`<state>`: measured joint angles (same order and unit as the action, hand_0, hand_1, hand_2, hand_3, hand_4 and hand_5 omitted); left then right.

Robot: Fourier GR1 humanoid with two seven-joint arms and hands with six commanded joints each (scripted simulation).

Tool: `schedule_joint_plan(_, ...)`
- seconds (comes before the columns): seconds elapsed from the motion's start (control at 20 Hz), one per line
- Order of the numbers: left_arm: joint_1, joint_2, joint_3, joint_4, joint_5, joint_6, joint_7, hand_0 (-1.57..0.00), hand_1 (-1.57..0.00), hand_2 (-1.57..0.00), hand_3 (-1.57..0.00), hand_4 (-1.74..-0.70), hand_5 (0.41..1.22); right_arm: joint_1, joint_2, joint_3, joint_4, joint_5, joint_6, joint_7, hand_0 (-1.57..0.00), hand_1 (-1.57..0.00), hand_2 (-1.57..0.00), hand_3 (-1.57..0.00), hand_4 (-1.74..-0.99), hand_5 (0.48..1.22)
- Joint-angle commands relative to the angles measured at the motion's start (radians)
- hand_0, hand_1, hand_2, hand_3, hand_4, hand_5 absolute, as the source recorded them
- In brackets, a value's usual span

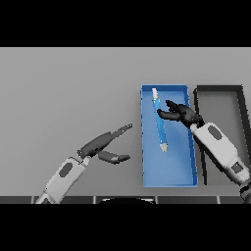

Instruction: Pick up the blue pipe and place it into the blue bin.

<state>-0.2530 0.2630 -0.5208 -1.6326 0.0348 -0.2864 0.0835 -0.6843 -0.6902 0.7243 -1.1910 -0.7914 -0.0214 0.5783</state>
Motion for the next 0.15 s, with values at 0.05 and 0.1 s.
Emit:
schedule_joint_plan(0.05,-0.002,-0.008,-0.009,-0.017,0.002,0.003,0.028,0.0,0.0,0.0,0.0,-0.83,0.473,-0.007,0.008,-0.006,0.003,-0.009,-0.012,0.009,-0.02,-0.01,-0.01,-0.01,-1.186,0.767)
schedule_joint_plan(0.1,0.002,-0.002,-0.009,-0.044,0.01,0.004,0.037,0.0,0.0,0.0,0.0,-0.83,0.474,-0.004,0.003,-0.001,-0.001,-0.003,-0.007,0.011,-0.02,-0.01,-0.01,-0.01,-1.186,0.769)
